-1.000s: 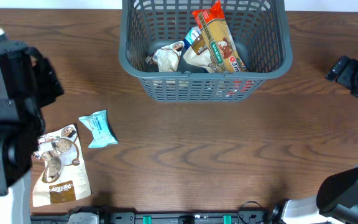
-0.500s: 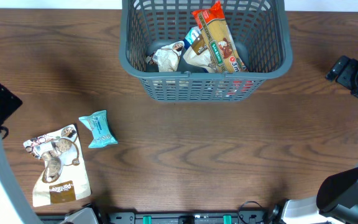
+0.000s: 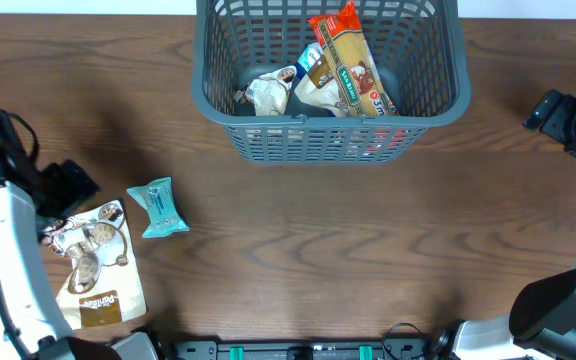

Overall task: Pack container
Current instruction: 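Move the left gripper back down to the mint-green wipes pack, then grasp the mint-green wipes pack with the left gripper and lift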

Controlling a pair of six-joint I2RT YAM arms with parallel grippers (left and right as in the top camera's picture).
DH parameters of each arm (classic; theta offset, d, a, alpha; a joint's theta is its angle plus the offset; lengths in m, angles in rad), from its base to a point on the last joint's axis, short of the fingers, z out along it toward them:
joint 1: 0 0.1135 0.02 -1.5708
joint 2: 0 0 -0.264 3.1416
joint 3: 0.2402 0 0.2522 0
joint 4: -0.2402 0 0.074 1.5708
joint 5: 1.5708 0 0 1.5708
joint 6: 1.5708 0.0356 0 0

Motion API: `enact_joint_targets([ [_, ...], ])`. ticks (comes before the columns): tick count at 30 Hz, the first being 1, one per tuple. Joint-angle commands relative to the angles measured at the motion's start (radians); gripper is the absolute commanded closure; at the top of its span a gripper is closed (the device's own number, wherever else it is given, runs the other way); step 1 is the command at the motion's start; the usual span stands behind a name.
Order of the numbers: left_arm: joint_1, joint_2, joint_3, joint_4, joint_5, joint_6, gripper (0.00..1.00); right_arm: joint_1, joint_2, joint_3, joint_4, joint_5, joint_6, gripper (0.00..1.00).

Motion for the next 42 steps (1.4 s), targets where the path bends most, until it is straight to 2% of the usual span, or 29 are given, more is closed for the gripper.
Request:
enact_joint_targets([
  [1, -0.027, -0.002, -0.074, 0.047, 0.158, 0.080, 0.07, 0.000, -0.004, -0.001, -0.002, 0.003, 0.011, 0.01],
  [3, -0.060, 0.000, -0.108, 0.087, 0.199, 0.088, 0.06, 0.000, -0.004, -0.001, -0.002, 0.003, 0.011, 0.01],
  [9, -0.201, 0.034, -0.127, 0.148, 0.192, 0.087, 0.07, 0.000, -0.004, -0.001, -0.002, 0.003, 0.011, 0.01],
  [17, -0.353, 0.166, -0.127, 0.166, 0.034, 0.003, 0.06, 0.000, -0.004, -0.001, -0.002, 0.003, 0.011, 0.01],
  [23, -0.377, 0.241, -0.127, 0.178, -0.019, -0.061, 0.06, -0.001, -0.004, -0.001, -0.002, 0.004, 0.011, 0.01],
  [29, -0.377, 0.264, -0.127, 0.190, -0.063, -0.061, 0.06, 0.000, -0.004, -0.001, -0.002, 0.003, 0.011, 0.01],
  [42, -0.378, 0.347, -0.128, 0.212, -0.054, -0.060, 0.06, 0.000, -0.004, -0.001, -0.002, 0.003, 0.011, 0.01],
])
